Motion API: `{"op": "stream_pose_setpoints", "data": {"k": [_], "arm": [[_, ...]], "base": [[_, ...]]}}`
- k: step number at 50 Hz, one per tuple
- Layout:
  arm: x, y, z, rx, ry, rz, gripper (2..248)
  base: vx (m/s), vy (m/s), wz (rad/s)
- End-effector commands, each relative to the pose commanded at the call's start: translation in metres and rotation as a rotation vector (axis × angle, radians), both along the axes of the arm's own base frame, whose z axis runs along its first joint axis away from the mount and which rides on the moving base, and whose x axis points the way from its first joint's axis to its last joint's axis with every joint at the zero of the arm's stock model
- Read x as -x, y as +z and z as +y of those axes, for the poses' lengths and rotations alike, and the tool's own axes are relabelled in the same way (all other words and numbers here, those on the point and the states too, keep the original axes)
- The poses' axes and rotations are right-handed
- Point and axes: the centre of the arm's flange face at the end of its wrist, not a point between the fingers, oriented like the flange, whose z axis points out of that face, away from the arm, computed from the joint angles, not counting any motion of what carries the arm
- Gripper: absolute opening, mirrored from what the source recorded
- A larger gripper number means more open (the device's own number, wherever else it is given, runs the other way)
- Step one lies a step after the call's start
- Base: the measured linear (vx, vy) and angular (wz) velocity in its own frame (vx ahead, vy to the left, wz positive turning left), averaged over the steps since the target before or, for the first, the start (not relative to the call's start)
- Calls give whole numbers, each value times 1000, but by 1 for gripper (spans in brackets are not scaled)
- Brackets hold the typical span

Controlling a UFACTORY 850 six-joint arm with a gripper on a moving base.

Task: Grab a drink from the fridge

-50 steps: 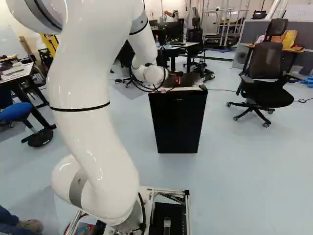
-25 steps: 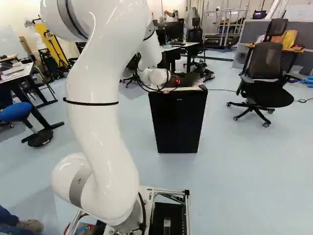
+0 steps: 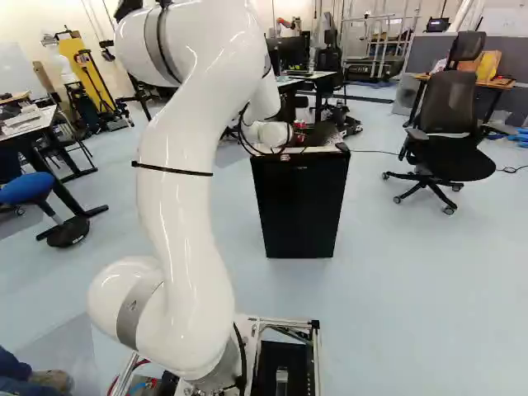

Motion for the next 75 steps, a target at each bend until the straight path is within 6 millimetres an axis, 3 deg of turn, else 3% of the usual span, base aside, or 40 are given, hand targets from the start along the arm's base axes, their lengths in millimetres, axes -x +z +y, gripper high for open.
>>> {"op": "stream_pose_setpoints", "data": {"k": [16, 27, 28, 32, 33, 37, 38, 43, 44, 75], "arm": [[-23, -5, -10, 5, -7, -21, 247], [-24, -5, -11, 5, -7, -22, 247], [-24, -5, -11, 5, -7, -22, 214], [-24, -5, -11, 5, -7, -22, 214], [-24, -5, -11, 5, -7, -22, 175], [-24, -5, -11, 5, -7, -22, 175], [-24, -5, -11, 5, -7, -22, 136], [-24, -5, -11, 5, -7, -22, 136], [-24, -5, -11, 5, -7, -22, 101], [-22, 25, -10, 15, -7, -62, 99]], "base": [[0, 0, 0], [0, 0, 0], [0, 0, 0], [0, 0, 0], [0, 0, 0], [0, 0, 0], [0, 0, 0], [0, 0, 0], [0, 0, 0], [0, 0, 0]]}}
